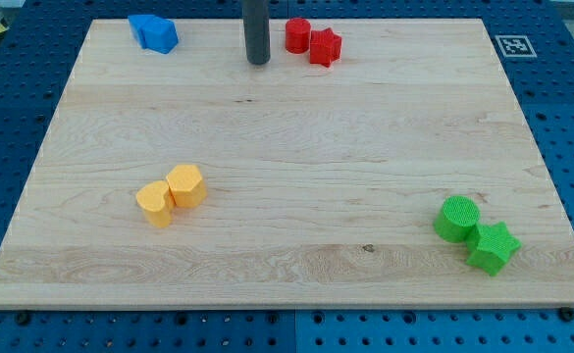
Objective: Separate the blue triangle and blue cube
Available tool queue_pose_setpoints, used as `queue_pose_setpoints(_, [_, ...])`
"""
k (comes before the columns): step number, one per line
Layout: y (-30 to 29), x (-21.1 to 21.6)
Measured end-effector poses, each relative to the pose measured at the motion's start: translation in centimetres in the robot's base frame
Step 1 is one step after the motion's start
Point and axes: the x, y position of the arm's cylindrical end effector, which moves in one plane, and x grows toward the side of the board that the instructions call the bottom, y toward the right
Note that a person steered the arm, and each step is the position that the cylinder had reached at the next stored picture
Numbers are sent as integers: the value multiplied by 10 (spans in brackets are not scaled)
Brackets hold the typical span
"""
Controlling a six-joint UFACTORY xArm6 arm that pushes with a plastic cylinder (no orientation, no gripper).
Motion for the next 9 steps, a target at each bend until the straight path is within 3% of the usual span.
queue_pose_setpoints(1, [-1, -17])
queue_pose_setpoints(4, [-115, -72])
queue_pose_setpoints(9, [-186, -61])
